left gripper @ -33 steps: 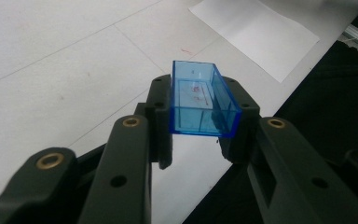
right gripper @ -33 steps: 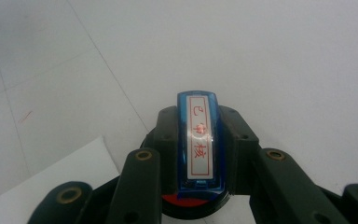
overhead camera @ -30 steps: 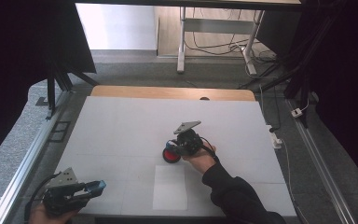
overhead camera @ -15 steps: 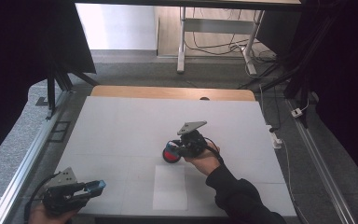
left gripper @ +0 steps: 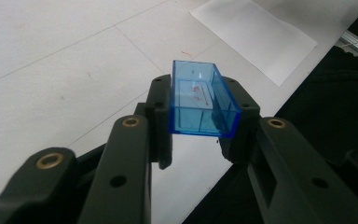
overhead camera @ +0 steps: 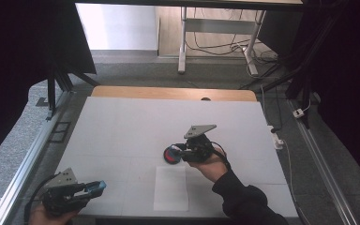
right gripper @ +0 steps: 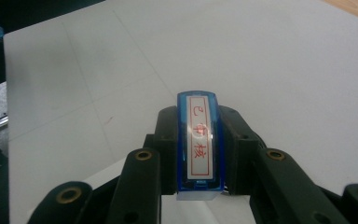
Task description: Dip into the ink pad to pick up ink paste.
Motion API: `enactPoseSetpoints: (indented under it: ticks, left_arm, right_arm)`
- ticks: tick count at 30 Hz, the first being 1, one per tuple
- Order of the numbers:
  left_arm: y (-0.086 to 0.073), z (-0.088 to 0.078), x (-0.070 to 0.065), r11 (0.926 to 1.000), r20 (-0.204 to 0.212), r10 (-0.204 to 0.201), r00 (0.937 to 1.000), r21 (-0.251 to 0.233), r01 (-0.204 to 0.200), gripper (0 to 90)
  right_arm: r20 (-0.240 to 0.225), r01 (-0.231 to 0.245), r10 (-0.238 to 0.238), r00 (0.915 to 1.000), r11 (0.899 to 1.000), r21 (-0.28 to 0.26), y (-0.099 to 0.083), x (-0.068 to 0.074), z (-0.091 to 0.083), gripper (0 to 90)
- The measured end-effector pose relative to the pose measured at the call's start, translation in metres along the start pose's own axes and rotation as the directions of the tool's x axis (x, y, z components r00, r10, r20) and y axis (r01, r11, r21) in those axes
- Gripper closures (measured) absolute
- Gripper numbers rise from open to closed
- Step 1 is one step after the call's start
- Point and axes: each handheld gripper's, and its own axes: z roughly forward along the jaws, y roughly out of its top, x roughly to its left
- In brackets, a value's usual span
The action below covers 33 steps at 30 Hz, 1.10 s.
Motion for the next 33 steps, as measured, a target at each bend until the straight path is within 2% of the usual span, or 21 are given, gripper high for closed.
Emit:
enactPoseSetpoints:
  ticks: [17,25,33]
  left_arm:
    - [0.0,0.0,-0.001,1.0,0.003,0.005,1.0,0.001,-0.005,67.5]
    - [0.0,0.0,-0.001,1.0,0.002,0.006,1.0,0.001,-0.006,67.5]
    - [0.0,0.0,-0.001,1.0,0.003,0.007,1.0,0.002,-0.007,67.5]
  right_arm:
    - [-0.046,0.028,-0.028,0.9985,1.0,-0.01,-0.008,0.024,-0.017,70.9]
    - [-0.047,0.056,-0.055,0.9974,0.998,0.003,-0.013,0.036,-0.019,70.9]
    - [-0.064,0.053,-0.052,0.9966,0.999,0.013,-0.017,0.042,-0.019,70.9]
